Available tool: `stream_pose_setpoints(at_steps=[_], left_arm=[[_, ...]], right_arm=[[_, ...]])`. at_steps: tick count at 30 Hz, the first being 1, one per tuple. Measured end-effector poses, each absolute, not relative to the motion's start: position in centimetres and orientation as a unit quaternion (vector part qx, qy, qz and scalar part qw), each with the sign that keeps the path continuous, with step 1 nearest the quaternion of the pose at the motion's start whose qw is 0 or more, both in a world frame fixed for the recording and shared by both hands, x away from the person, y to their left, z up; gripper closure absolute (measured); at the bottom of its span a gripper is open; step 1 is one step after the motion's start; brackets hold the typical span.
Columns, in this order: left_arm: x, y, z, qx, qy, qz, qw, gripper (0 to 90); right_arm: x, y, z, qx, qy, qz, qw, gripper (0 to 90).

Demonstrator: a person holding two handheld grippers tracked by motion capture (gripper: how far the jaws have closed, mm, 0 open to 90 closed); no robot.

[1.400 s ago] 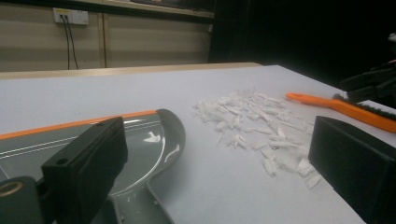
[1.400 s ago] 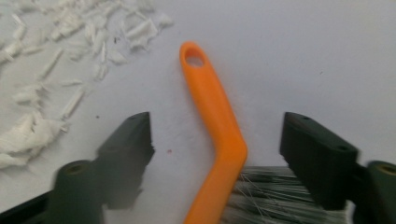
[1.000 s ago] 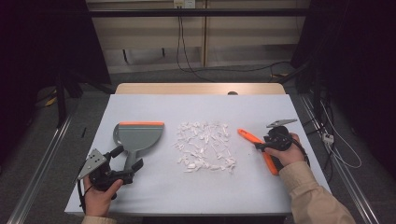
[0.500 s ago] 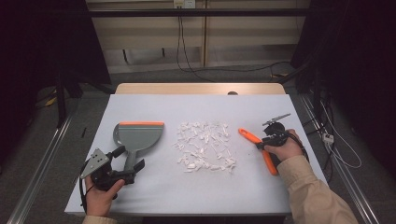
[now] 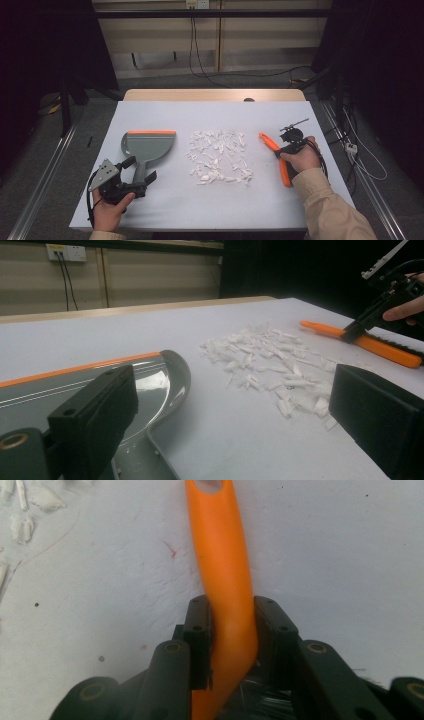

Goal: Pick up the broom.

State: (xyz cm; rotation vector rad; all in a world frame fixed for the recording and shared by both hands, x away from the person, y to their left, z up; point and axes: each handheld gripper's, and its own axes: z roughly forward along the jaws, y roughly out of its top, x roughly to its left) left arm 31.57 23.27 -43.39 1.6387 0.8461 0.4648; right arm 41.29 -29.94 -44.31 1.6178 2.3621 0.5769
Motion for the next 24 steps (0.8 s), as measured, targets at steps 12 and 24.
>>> stream_pose_setpoints(at_steps=[12, 24], left_arm=[[31.3, 22.4, -42.1, 0.693, 0.354, 0.193, 0.597, 5.3], [31.3, 16.2, -39.6, 0.719, 0.299, 0.160, 0.607, 3.2]], right_arm=[[40.5, -31.0, -42.9, 0.532, 0.783, 0.285, 0.150, 70.7], [34.4, -34.1, -39.6, 0.485, 0.661, 0.502, 0.277, 71.5]])
